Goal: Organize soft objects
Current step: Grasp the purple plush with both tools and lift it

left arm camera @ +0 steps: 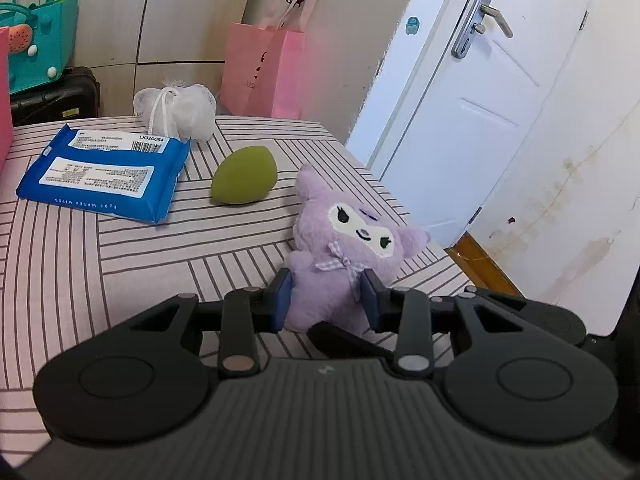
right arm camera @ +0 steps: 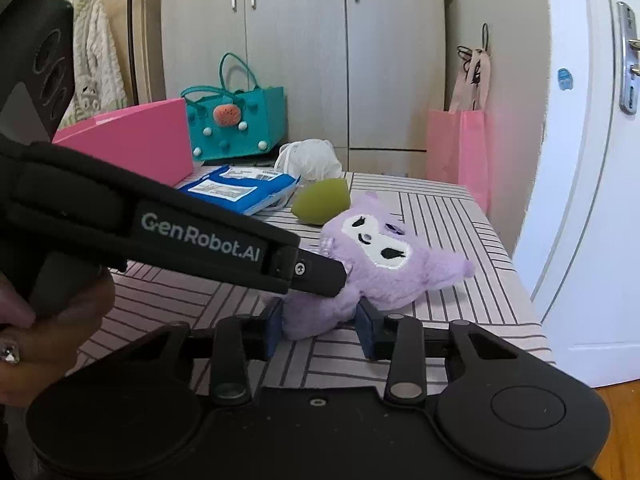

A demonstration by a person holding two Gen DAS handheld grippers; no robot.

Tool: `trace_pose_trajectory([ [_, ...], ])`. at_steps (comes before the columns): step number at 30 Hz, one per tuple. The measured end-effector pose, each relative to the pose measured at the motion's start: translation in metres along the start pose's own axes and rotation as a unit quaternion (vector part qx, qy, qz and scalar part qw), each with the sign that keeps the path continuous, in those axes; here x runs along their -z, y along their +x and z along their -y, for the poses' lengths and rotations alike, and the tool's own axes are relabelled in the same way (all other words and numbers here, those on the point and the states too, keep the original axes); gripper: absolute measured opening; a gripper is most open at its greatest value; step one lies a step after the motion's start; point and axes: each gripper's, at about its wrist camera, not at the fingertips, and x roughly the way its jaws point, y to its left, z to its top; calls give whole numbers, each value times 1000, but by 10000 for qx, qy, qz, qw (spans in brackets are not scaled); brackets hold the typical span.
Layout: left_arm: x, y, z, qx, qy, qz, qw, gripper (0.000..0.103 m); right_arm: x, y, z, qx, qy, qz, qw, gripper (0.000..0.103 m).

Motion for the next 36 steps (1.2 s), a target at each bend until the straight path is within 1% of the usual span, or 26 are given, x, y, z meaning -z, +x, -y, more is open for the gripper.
trace_pose_trajectory([
  [4, 2, -4, 3, -50, 49, 2, 10000, 36, 2, -3, 1, -57, 80, 50, 9999, 41],
  [13, 9, -15, 9, -164, 71, -55, 9998, 35, 5, -11, -2, -171, 140, 26, 9998, 41],
  [19, 14, -25, 4, -149, -87, -106, 9998, 35, 9, -17, -10, -232, 254, 41, 9994, 41],
  [21, 15, -28, -2, -122, -318, -110, 9994, 36, 9, -19, -14, -248, 252, 59, 9994, 41],
  [24, 19, -32, -5, -143, -282, -83, 9995, 35, 9, -20, -18, -255, 380, 18, 9989, 40],
  [27, 22, -39, -5, -217, -253, -62, 9994, 35, 10, -21, -25, -264, 357, 10, 9990, 40],
  [32, 24, -51, -14, -134, -464, -145, 9987, 33, 10, -28, -35, -329, 299, -15, 9990, 39],
  [34, 25, -56, -13, -105, -406, -143, 9990, 33, 9, -32, -36, -389, 435, -32, 9983, 39],
  [36, 26, -60, -14, -111, -387, -205, 9990, 33, 6, -34, -37, -480, 480, -140, 9976, 39],
])
